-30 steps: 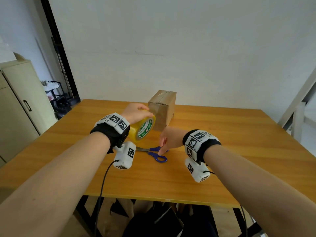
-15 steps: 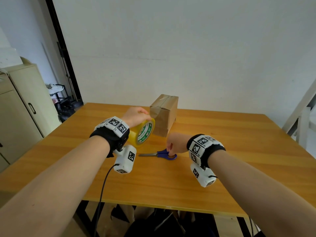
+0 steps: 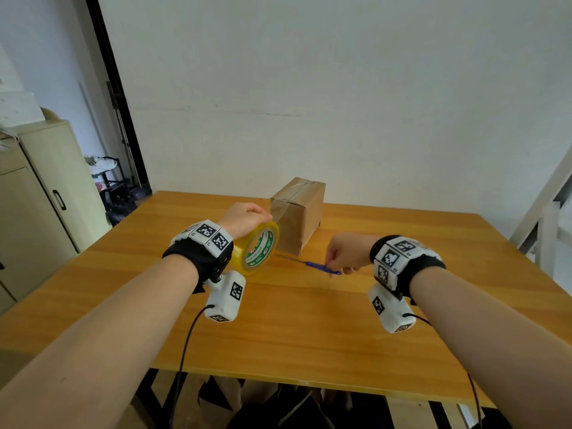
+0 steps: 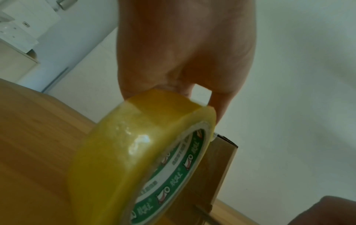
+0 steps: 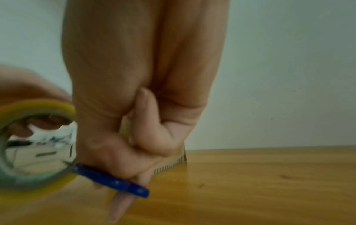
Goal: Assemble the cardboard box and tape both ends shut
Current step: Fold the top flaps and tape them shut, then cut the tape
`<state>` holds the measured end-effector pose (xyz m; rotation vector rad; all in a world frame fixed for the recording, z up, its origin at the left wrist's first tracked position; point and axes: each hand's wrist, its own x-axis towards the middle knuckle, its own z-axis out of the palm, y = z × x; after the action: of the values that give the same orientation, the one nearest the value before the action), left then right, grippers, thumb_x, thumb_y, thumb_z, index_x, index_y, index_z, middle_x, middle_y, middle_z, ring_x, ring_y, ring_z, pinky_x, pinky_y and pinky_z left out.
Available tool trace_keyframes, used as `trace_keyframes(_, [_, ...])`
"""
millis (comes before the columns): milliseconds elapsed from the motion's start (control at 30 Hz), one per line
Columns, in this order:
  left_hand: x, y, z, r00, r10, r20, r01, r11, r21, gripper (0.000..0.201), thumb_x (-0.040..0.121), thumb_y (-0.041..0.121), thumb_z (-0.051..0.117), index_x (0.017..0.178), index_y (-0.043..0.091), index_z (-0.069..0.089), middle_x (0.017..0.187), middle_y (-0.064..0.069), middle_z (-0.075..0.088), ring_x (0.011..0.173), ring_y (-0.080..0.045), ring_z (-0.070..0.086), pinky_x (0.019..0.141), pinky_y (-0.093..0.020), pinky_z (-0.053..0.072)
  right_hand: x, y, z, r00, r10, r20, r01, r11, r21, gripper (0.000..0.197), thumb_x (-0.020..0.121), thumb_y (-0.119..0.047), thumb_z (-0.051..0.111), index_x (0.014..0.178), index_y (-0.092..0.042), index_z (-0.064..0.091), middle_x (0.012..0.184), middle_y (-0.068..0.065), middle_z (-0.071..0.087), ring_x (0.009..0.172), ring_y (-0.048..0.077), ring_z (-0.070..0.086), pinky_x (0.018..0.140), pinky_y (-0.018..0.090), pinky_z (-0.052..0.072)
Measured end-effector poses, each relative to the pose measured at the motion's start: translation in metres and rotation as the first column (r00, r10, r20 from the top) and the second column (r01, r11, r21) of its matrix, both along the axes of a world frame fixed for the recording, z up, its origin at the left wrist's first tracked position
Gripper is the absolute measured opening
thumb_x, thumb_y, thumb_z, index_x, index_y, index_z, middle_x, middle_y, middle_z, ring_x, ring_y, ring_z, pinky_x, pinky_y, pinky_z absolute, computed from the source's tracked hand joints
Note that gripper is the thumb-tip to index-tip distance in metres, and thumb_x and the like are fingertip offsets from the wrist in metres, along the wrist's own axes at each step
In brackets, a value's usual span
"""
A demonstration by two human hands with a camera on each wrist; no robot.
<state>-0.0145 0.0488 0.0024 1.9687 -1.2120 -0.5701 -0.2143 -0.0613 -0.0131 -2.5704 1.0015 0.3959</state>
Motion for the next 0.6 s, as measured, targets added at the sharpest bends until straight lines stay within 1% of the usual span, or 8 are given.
trace_keyframes(33, [0.0,-0.001,0.0,1.0,-0.002,0.003,0.002,1.0,0.0,0.027,0.089,0.025,0.059,0.111,0.011,0.064,0.122,-0.005,0.06,0.107,-0.014,0.051,0.089,-0.026,0.036,-0.005,-0.002,0.004,0.999,-0.031,0.039,0.029,0.998,0.061,0.021,0.089,-0.023,0.057,0.09,-0.01,0.074,0.064,0.0,0.062,0.057,0.013,0.054,0.058,0.024,0.049])
trace_keyframes(100, [0.0,-0.001,0.001,1.0,-0.007,0.013,0.007,1.0,0.001,0.027,0.089,0.023,0.059,0.112,0.01,0.063,0.122,-0.005,0.06,0.102,-0.011,0.048,0.086,-0.025,0.035,-0.013,-0.005,0.009,0.98,-0.127,0.154,0.091,0.972,0.216,0.019,0.089,-0.02,0.058,0.09,-0.009,0.073,0.072,0.003,0.063,0.064,0.015,0.058,0.063,0.024,0.056])
trace_keyframes(167, [0.0,-0.002,0.001,1.0,-0.014,0.017,0.014,1.0,0.0,0.028,0.089,0.022,0.058,0.113,0.009,0.063,0.123,-0.005,0.06,0.101,-0.011,0.047,0.085,-0.025,0.034,-0.016,-0.003,0.013,0.931,-0.253,0.264,0.131,0.904,0.407,0.014,0.089,-0.018,0.061,0.087,-0.009,0.072,0.08,0.005,0.064,0.069,0.014,0.057,0.062,0.023,0.058])
trace_keyframes(200, [0.001,-0.002,0.0,1.0,-0.013,0.018,0.013,1.0,0.0,0.028,0.089,0.022,0.058,0.113,0.009,0.063,0.123,-0.005,0.06,0.1,-0.011,0.047,0.085,-0.025,0.034,-0.016,-0.001,0.014,0.9,-0.32,0.296,0.143,0.858,0.493,0.014,0.088,-0.021,0.064,0.085,-0.009,0.07,0.081,0.007,0.064,0.069,0.014,0.055,0.06,0.024,0.058])
trace_keyframes(267, [0.002,-0.003,-0.001,1.0,-0.009,0.023,0.009,1.0,0.002,0.027,0.089,0.022,0.058,0.113,0.01,0.063,0.123,-0.005,0.06,0.1,-0.011,0.047,0.084,-0.025,0.034,-0.013,0.0,0.016,0.848,-0.428,0.313,0.168,0.776,0.608,0.026,0.086,-0.032,0.065,0.086,-0.006,0.067,0.08,0.009,0.063,0.064,0.014,0.053,0.06,0.029,0.059])
trace_keyframes(367, [0.005,-0.004,-0.003,0.999,-0.012,0.031,0.012,1.0,0.015,0.029,0.088,0.023,0.059,0.114,0.011,0.064,0.124,-0.005,0.06,0.101,-0.011,0.048,0.085,-0.025,0.034,-0.001,0.002,0.015,0.82,-0.477,0.317,0.171,0.731,0.661,0.036,0.086,-0.041,0.062,0.088,-0.005,0.062,0.081,0.011,0.062,0.062,0.014,0.053,0.065,0.034,0.06])
trace_keyframes(500, [0.007,-0.005,-0.003,1.0,-0.012,0.029,0.011,0.999,0.031,0.035,0.087,0.025,0.062,0.118,0.011,0.062,0.125,-0.004,0.059,0.102,-0.011,0.047,0.085,-0.024,0.033,0.014,0.001,0.013,0.821,-0.463,0.335,0.16,0.749,0.643,0.042,0.084,-0.047,0.062,0.09,-0.005,0.062,0.085,0.012,0.063,0.06,0.013,0.057,0.068,0.036,0.06])
trace_keyframes(600, [0.009,-0.007,-0.004,0.999,-0.012,0.031,0.01,0.999,0.038,0.036,0.086,0.026,0.063,0.118,0.011,0.062,0.125,-0.003,0.059,0.103,-0.011,0.047,0.085,-0.024,0.032,0.021,0.001,0.014,0.827,-0.447,0.34,0.152,0.761,0.631,0.042,0.085,-0.046,0.061,0.09,-0.005,0.062,0.084,0.012,0.063,0.052,0.009,0.06,0.067,0.034,0.06])
